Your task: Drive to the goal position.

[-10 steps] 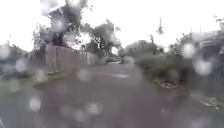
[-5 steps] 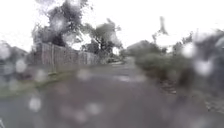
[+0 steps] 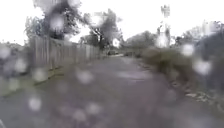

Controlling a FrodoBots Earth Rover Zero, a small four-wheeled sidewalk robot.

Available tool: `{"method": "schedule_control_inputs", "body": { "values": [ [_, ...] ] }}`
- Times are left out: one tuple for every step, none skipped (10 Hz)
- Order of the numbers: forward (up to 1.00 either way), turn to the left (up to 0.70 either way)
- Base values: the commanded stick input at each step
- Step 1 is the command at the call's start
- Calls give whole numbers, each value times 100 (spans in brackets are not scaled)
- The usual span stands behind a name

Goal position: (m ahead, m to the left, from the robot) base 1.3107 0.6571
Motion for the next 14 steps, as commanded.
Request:
{"method": "schedule_control_inputs", "body": {
  "values": [
    [100,0],
    [100,0],
    [100,0],
    [100,0],
    [100,0],
    [100,0],
    [100,0],
    [100,0],
    [100,0],
    [100,0],
    [100,0],
    [100,0],
    [100,0],
    [100,0]
  ]
}}
